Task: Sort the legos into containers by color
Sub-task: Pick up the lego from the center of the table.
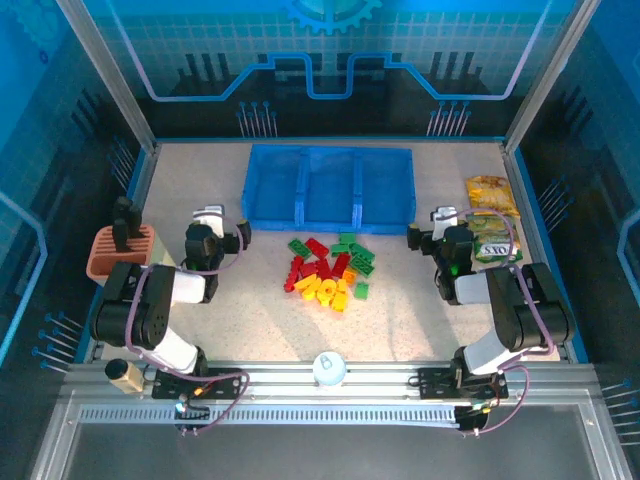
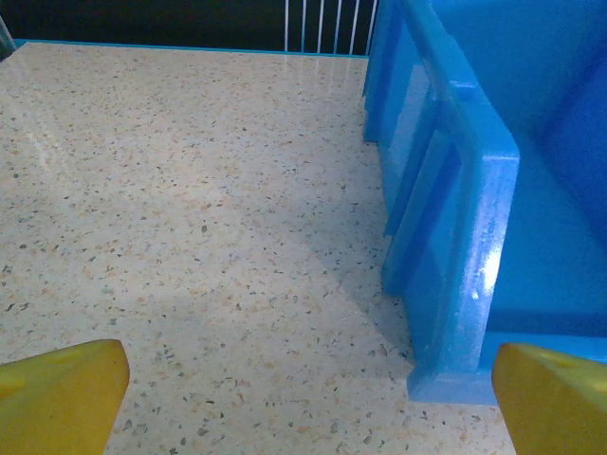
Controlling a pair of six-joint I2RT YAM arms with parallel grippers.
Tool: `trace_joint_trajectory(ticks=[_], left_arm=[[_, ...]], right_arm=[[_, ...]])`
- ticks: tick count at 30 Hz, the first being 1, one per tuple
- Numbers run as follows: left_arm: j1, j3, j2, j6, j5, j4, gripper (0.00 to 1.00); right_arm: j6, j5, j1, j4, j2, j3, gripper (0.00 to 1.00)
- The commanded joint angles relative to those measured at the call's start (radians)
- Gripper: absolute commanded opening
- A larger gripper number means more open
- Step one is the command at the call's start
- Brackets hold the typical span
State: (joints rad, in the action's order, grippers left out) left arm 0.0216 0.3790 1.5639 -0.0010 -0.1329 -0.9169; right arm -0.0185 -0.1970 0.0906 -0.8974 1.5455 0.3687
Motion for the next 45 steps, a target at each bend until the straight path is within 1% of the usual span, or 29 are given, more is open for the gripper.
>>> trace_joint_trajectory(ticks=[1, 38, 39, 40, 41, 42, 43, 44, 45], left_arm=[[-0.006, 0.008, -0.016, 0.001, 0.021, 0.000, 0.99], [-0.009, 0.012, -0.015, -0.003, 0.024, 0.012, 0.99], [-0.009, 0.010, -0.016, -0.002, 0.018, 0.008, 0.99], [0.000, 0.005, -0.018, -0.006, -0.043, -0.007, 0.99], [0.015, 0.008, -0.036, -0.015, -0.131, 0.006, 0.99], [0.031, 0.034, -0.093, -0.017, -0.191, 0.097, 0.99], [0.040, 0.080, -0.164, -0.011, -0.201, 0.236, 0.99], [0.049, 0.141, -0.216, -0.009, -0.210, 0.376, 0.99], [0.061, 0.214, -0.270, -0.016, -0.224, 0.525, 0.99]], right_arm=[[0.031, 0.064, -0.003, 0.002, -0.007, 0.025, 1.00], [0.028, 0.089, -0.013, 0.017, -0.007, 0.032, 1.00], [0.025, 0.096, -0.017, 0.026, -0.009, 0.036, 1.00], [0.023, 0.102, -0.019, 0.025, -0.009, 0.036, 1.00], [0.024, 0.094, -0.019, 0.019, -0.009, 0.033, 1.00], [0.023, 0.029, 0.000, 0.028, -0.026, 0.036, 1.00], [0.028, -0.033, 0.022, 0.082, -0.070, 0.049, 1.00], [0.047, -0.043, 0.038, 0.167, -0.110, 0.080, 1.00], [0.080, -0.008, 0.058, 0.296, -0.158, 0.133, 1.00]])
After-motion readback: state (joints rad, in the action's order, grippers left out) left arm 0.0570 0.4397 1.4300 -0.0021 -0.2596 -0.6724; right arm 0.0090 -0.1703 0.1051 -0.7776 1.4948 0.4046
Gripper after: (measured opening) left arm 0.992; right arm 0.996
